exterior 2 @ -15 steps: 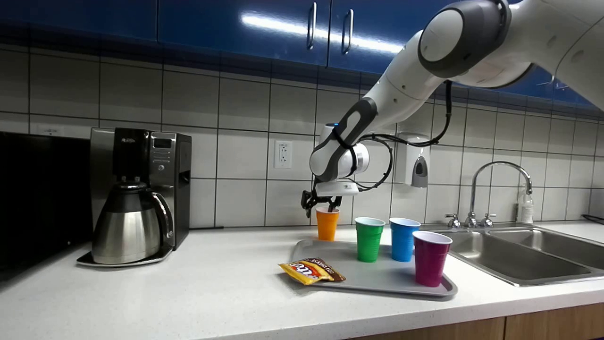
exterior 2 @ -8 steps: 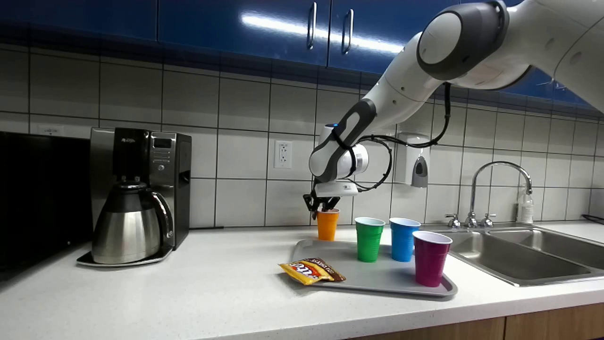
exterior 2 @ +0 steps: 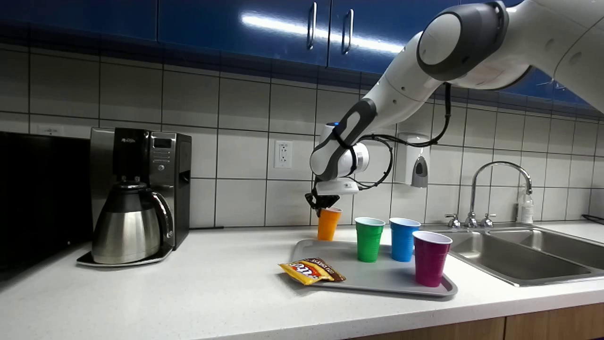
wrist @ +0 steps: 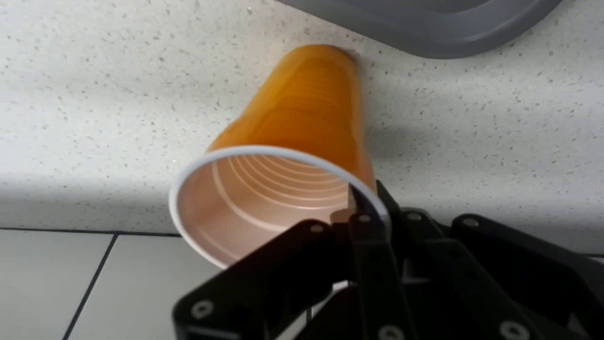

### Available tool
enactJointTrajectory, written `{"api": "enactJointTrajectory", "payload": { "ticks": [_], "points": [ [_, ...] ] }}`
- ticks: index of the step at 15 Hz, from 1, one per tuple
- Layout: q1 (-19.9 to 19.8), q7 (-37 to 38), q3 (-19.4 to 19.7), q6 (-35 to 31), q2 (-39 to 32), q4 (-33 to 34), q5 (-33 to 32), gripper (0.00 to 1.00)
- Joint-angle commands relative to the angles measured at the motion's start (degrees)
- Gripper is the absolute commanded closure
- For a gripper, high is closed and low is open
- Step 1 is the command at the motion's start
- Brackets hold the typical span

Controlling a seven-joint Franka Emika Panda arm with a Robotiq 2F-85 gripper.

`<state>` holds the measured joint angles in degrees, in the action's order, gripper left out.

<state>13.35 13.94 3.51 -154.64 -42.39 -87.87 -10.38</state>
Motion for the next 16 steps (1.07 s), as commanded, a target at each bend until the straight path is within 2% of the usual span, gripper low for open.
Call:
{"api": "enactJointTrajectory", "payload": {
  "ticks": [1, 4, 8, 11, 16],
  "points": [
    [0.2, -1.7, 1.1, 0.0, 0.3, 1.3, -0.7, 0.99],
    [-0.1, -3.5, 1.1, 0.5, 1.2, 1.3, -0.9, 0.99],
    [-1.5, -8.3, -1.2, 0.4, 3.7, -0.9, -0.1, 0.99],
    [-1.6, -10.6, -1.5, -0.3, 5.0, -2.0, -0.5, 0.99],
    [-2.1, -12.4, -1.7, 0.0, 5.2, 0.0, -0.4, 0.99]
  ]
}}
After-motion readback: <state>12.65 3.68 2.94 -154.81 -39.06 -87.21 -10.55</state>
